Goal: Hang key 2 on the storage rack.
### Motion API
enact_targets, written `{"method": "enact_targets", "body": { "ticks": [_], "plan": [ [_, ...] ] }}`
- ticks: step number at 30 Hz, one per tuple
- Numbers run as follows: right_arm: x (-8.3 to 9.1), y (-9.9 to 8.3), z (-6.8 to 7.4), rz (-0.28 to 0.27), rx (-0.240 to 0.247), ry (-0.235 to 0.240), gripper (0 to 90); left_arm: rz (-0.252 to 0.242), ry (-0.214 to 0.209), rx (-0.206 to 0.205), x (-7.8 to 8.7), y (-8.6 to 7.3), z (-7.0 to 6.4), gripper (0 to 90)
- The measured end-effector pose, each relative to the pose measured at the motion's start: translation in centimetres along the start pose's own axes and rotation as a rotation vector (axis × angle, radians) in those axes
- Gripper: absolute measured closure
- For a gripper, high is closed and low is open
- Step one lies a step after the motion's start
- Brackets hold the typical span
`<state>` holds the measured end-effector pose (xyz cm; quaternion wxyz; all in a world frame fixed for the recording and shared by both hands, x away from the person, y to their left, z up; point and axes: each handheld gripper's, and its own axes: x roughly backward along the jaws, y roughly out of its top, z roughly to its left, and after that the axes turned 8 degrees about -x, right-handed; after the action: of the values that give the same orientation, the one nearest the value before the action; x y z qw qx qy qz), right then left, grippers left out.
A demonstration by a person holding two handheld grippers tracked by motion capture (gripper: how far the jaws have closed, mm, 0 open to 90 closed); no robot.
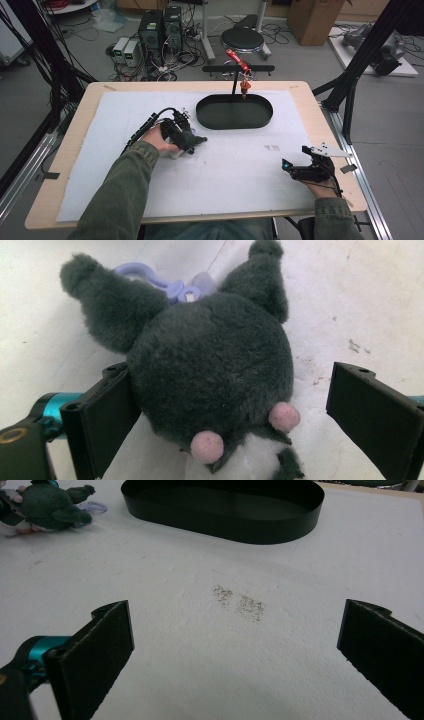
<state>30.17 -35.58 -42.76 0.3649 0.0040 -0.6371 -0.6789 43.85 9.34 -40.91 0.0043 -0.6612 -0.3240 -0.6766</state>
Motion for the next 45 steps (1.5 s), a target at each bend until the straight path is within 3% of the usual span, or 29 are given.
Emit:
{"method": "enact_targets", "body": {
  "ticks": [3,5,8,12,14,16,17,19,31,37,45],
  "plan": [
    [0.0,0.0,0.0,0.001,0.0,0.0,0.9,0.029,0.017,0.003,-0.1,-0.1,0.0,8.6],
    [0.1,0.0,0.0,0.002,-0.002,0.0,0.9,0.076,0.035,-0.003,-0.4,-0.3,0.0,9.9],
    [0.1,0.0,0.0,0.003,-0.002,-0.003,0.9,0.118,0.027,-0.003,-0.7,-0.5,0.1,10.6],
    [0.1,-0.1,0.0,0.003,-0.003,-0.003,0.9,0.127,0.027,-0.009,-0.7,-0.5,0.0,12.9],
    [0.1,-0.1,0.0,0.003,0.001,-0.005,0.9,0.128,0.038,-0.019,-0.6,-0.5,0.0,16.8],
    [0.1,-0.1,0.1,0.004,0.004,-0.006,0.9,0.127,0.063,-0.029,-0.3,-0.5,-0.1,28.6],
    [0.1,-0.1,0.1,0.004,0.005,-0.01,0.8,0.123,0.057,-0.03,-0.1,-0.5,-0.1,35.5],
    [0.2,-0.1,0.1,0.006,0.001,-0.01,0.9,0.118,0.095,-0.058,0.1,-0.5,-0.4,39.6],
    [-0.1,0.0,0.3,0.017,0.02,-0.006,0.9,0.022,0.147,-0.039,3.3,-0.8,-0.8,42.2],
    [-0.4,0.1,0.5,0.018,0.018,0.004,0.9,-0.054,0.171,-0.019,5.4,-1.0,-0.9,45.7],
    [-0.9,0.3,0.7,0.019,0.015,0.019,0.9,-0.085,0.183,-0.003,7.1,-1.0,-0.8,47.4]
  ]
}}
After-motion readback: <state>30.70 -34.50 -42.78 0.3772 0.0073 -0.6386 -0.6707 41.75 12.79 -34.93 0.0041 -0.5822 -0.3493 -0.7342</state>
